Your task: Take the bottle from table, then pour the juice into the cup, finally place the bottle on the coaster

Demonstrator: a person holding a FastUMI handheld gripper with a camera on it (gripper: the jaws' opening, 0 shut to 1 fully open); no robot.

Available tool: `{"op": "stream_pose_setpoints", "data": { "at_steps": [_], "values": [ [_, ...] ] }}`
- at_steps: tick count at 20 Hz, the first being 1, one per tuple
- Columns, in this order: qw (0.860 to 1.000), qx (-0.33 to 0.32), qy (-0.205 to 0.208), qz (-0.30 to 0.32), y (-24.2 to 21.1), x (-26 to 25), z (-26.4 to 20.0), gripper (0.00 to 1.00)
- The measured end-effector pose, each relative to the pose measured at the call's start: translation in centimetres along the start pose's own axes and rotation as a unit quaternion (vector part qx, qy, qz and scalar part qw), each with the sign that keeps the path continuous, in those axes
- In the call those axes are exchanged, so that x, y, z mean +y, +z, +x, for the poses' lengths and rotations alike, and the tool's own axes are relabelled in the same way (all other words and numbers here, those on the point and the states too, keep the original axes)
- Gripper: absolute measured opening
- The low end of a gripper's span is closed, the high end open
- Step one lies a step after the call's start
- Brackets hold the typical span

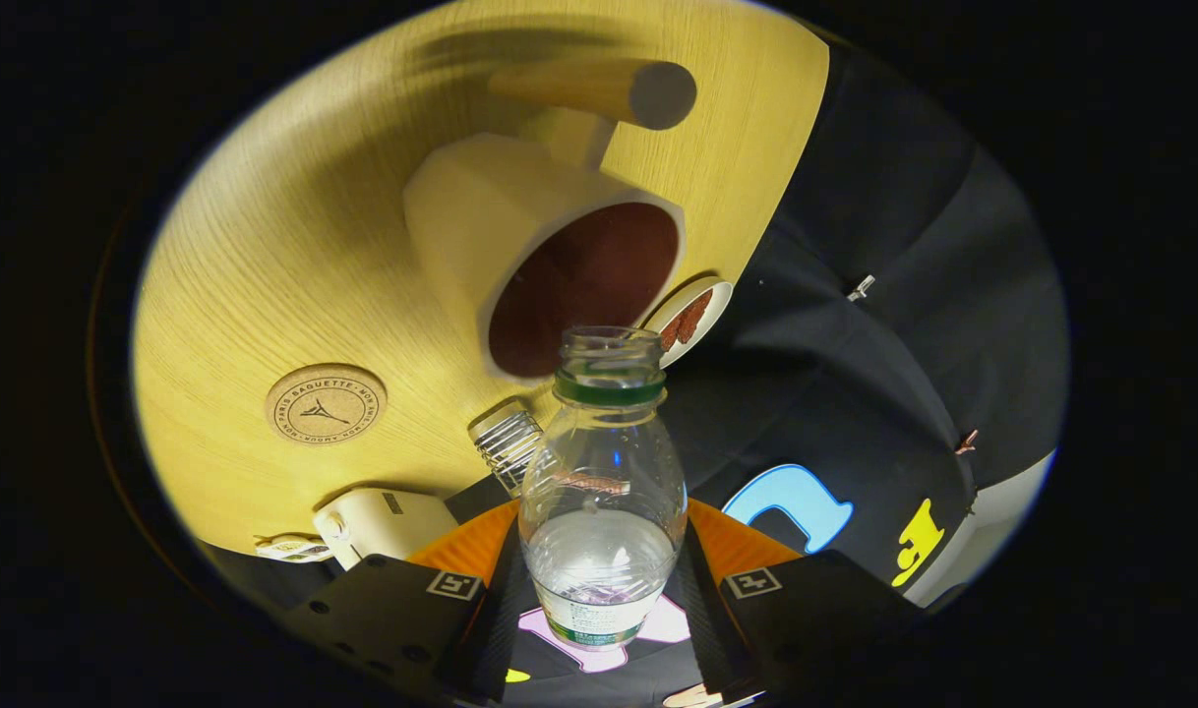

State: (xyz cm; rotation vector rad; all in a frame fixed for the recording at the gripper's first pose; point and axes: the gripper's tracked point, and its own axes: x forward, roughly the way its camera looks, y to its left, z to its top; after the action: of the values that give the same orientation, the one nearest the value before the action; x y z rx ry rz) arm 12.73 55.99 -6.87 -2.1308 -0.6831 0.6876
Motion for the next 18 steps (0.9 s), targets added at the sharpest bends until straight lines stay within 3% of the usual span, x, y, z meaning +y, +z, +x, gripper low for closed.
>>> {"op": "stream_pose_setpoints", "data": {
  "at_steps": [11, 15, 18],
  "values": [
    [1.0, 0.007, 0.011, 0.023, 0.0, 0.5, -0.5, 0.74],
    [0.995, 0.017, 0.024, 0.101, 0.0, 1.7, -1.3, 0.74],
    [0.98, 0.026, 0.044, 0.19, 0.1, 3.3, -1.9, 0.74]
  ]
}}
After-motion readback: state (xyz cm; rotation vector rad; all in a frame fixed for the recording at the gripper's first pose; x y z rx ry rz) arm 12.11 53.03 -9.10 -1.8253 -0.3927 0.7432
